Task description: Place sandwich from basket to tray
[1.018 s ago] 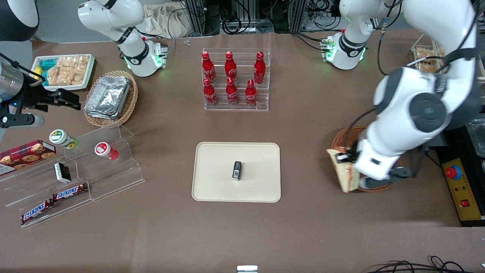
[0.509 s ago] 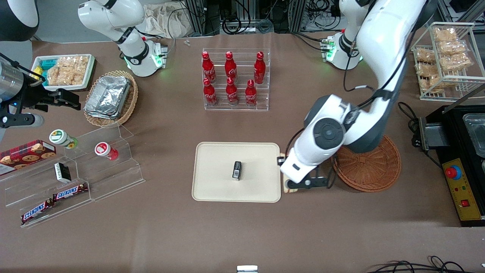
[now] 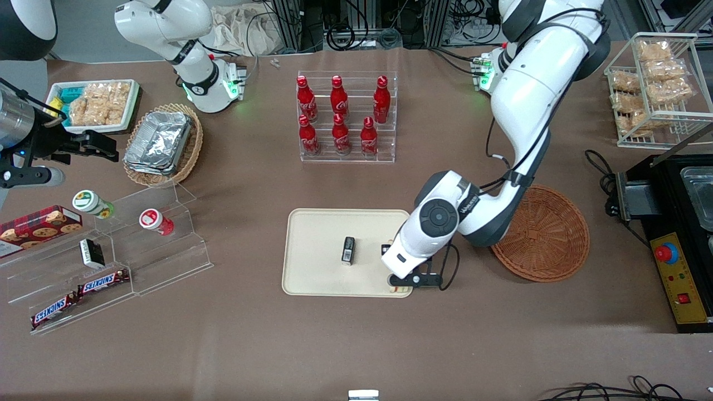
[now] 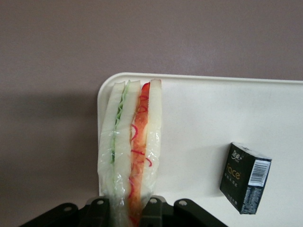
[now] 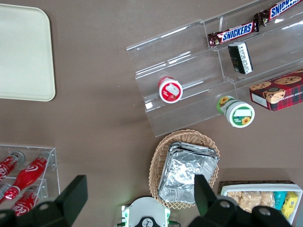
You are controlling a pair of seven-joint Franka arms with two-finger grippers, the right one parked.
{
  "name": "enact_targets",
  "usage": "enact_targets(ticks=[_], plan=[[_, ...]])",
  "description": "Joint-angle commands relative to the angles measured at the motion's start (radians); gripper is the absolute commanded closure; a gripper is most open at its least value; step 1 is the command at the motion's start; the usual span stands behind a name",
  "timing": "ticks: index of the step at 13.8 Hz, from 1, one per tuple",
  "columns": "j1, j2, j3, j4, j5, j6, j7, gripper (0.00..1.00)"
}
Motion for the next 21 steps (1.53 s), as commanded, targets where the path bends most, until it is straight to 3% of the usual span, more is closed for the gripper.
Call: enact_targets(ticks=[1, 3, 6, 7, 12, 15, 17, 19, 21], plan=[[-0.038, 0.045, 0.007, 0.055, 0.052, -0.008, -0.038, 1.0], [-0.038, 0.041, 0.008, 0.036, 0.053, -0.01, -0.042, 0.96], [-0.035, 0.024, 0.008, 0.02, 0.055, -0.068, -0.073, 0.28], [-0.035, 0.007, 0.008, 0.019, 0.055, -0.092, -0.073, 0.01], [0.031, -0.137, 0.006, 0.026, 0.037, -0.121, -0.192, 0.0], [0.134, -0.26, 0.001, -0.008, -0.094, -0.218, -0.174, 0.0], [0.232, -0.365, -0.002, -0.051, -0.146, -0.386, 0.009, 0.0], [0.298, -0.465, 0.007, -0.115, -0.192, -0.419, 0.157, 0.0], [0.298, -0.586, 0.102, -0.233, -0.198, -0.407, 0.272, 0.0]])
